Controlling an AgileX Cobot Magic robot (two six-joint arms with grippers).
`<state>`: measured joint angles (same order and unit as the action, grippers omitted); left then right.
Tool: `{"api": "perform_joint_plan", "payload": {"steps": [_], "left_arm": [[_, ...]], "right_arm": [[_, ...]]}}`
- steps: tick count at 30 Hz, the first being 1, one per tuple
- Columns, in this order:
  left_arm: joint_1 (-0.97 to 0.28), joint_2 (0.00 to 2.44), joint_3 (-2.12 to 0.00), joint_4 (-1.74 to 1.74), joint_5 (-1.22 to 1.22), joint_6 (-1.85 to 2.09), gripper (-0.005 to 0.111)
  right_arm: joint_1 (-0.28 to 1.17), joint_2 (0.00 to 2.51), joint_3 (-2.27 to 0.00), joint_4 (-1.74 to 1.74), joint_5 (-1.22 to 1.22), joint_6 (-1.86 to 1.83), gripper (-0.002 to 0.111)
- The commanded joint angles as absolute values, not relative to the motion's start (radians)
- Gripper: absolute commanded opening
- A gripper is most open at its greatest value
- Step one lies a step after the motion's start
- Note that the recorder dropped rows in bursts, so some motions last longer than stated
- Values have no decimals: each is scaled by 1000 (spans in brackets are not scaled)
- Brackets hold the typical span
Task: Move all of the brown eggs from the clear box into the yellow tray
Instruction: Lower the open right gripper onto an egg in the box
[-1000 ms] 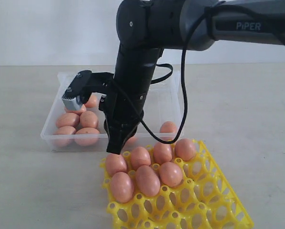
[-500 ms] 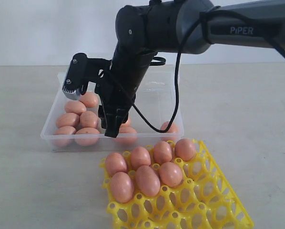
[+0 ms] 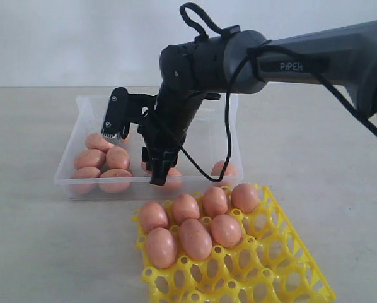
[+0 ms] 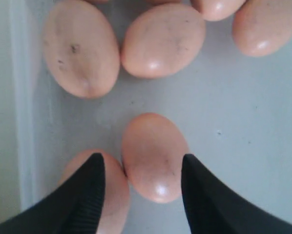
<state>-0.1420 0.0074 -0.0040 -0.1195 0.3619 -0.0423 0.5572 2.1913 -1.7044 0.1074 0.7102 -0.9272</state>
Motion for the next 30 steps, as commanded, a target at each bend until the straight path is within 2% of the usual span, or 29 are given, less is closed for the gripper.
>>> {"api": "perform_joint_plan", "payload": {"steps": [1,10,30], "left_arm": [[-144,12,0,-115,354,-38,4],[-144,12,0,-115,354,-38,4],[-144,12,0,-115,354,-38,4]], "right_arm": [[513,2190,-1710,101,682,-925,45],[496,2190,-1710,314,682,-1149,45],[498,2246,-1710,316,605,-1258,45]]}}
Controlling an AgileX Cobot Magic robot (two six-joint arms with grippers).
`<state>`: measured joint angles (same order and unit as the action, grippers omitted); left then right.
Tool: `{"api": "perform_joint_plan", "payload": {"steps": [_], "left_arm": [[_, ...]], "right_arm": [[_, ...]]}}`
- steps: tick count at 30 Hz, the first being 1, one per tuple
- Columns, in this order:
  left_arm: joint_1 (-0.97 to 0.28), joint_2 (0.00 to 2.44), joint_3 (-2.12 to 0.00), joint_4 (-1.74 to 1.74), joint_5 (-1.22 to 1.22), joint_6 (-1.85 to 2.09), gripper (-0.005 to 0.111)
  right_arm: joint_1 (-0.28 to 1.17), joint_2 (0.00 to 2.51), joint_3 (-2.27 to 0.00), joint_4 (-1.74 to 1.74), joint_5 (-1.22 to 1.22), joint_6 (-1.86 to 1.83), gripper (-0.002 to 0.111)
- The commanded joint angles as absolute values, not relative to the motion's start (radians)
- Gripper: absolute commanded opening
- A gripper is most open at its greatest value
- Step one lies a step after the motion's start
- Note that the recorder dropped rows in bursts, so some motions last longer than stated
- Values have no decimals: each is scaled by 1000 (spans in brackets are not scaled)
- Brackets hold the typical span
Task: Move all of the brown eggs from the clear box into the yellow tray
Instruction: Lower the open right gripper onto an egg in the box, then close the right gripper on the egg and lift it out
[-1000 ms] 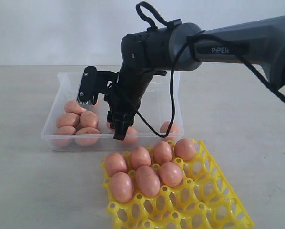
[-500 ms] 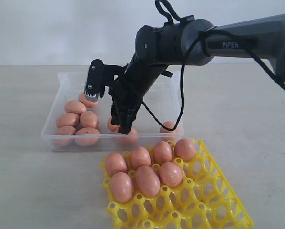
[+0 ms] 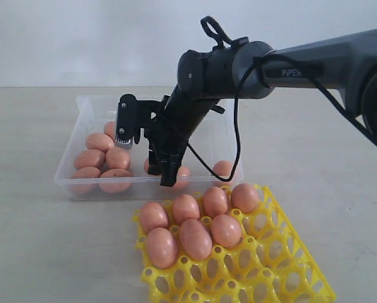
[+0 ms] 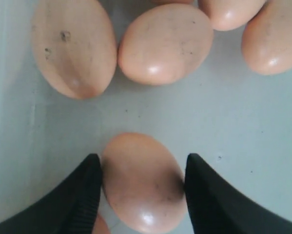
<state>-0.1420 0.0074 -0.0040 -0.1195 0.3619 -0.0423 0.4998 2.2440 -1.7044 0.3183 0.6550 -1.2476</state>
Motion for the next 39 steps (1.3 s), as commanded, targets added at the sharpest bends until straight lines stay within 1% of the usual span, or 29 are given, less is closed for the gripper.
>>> {"api": "perform_joint_plan", "payload": {"steps": [1,25,27,31,32,39], "left_arm": [[-144,12,0,-115,354,-38,4],[-144,12,0,-115,354,-38,4],[-144,12,0,-115,354,-38,4],[-144,12,0,-115,354,-38,4],[-144,12,0,-115,354,-38,4],[-144,12,0,-115,354,-38,4]], "right_arm": [[498,2245,-1710,316,593,-1258,45],[497,2327,-1710,316,506,-1240,43],[497,2327,-1710,316,506,-1237,35],[497,2325,-1710,345,504,-1228,4],[497,2325,-1710,358,504,-1215,0],[497,2323,-1710,380,506,-1060,0]]}}
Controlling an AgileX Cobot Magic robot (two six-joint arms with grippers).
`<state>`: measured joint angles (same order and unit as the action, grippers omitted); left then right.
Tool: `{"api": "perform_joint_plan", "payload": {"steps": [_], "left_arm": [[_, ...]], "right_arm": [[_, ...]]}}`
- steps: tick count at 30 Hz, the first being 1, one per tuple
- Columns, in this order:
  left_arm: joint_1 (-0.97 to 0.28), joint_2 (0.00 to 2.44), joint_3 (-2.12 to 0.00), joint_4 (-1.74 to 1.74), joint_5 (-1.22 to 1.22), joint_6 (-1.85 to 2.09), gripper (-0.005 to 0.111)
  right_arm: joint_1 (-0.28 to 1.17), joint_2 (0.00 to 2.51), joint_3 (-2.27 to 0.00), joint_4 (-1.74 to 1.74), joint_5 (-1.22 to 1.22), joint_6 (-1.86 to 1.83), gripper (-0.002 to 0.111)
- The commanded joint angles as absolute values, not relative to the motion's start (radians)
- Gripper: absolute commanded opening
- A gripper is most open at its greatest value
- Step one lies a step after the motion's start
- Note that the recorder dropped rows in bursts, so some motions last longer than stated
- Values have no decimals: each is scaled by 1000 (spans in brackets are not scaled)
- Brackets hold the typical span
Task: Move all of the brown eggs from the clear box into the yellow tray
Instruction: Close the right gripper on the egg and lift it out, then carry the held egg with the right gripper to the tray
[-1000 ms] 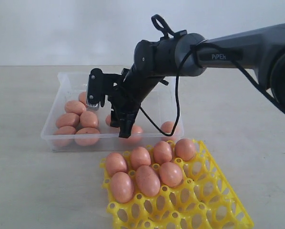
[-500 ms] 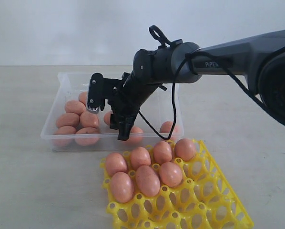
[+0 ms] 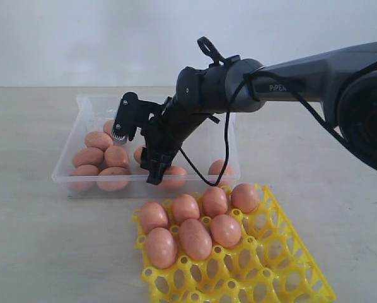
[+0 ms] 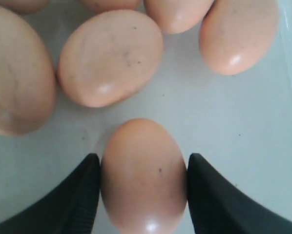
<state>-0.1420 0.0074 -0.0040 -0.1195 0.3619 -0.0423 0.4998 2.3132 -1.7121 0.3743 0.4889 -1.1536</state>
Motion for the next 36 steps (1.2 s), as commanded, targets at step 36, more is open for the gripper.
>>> {"api": "perform_joint_plan", "payload": {"steps": [36], "left_arm": [[-144,12,0,-115,354,-38,4]], "right_arm": [[593,1397,-612,639,-517,-302,0]]}}
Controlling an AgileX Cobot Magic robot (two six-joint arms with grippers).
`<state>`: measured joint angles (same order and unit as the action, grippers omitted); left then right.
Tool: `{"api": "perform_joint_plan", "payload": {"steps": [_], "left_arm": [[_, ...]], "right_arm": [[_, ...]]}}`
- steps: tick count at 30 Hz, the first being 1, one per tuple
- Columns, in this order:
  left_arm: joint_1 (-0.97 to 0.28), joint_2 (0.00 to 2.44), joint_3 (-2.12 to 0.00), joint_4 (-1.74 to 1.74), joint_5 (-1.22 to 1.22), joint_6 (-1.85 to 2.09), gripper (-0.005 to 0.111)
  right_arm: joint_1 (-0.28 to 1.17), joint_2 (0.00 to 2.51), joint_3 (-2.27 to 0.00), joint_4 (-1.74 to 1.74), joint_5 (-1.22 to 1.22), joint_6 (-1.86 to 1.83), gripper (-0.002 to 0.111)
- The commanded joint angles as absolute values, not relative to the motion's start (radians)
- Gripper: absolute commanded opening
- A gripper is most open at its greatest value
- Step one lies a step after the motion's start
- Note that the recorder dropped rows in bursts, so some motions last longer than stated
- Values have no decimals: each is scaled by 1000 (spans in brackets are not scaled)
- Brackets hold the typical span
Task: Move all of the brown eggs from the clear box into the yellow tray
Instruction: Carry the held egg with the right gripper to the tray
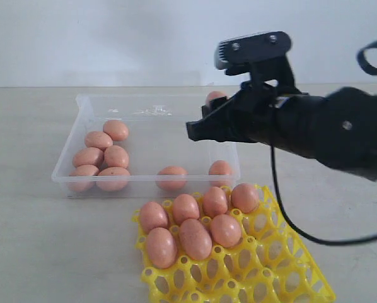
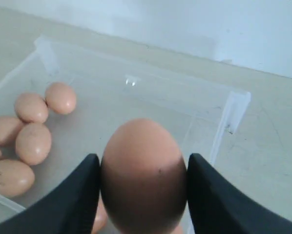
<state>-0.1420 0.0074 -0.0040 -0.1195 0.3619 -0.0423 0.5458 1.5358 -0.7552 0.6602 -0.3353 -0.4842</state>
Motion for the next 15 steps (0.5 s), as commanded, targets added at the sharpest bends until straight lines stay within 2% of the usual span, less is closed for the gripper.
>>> {"api": "perform_joint_plan", "payload": {"steps": [1,11,15], "left_arm": [[-144,12,0,-115,354,-38,4],[-144,12,0,-115,354,-38,4],[-144,12,0,-115,354,-38,4]], "right_arm": [[606,1365,-579,632,-544,-261,0],[659,1243,-403,272,-601,133,0],[659,1243,-311,241,-773,350,0]]}}
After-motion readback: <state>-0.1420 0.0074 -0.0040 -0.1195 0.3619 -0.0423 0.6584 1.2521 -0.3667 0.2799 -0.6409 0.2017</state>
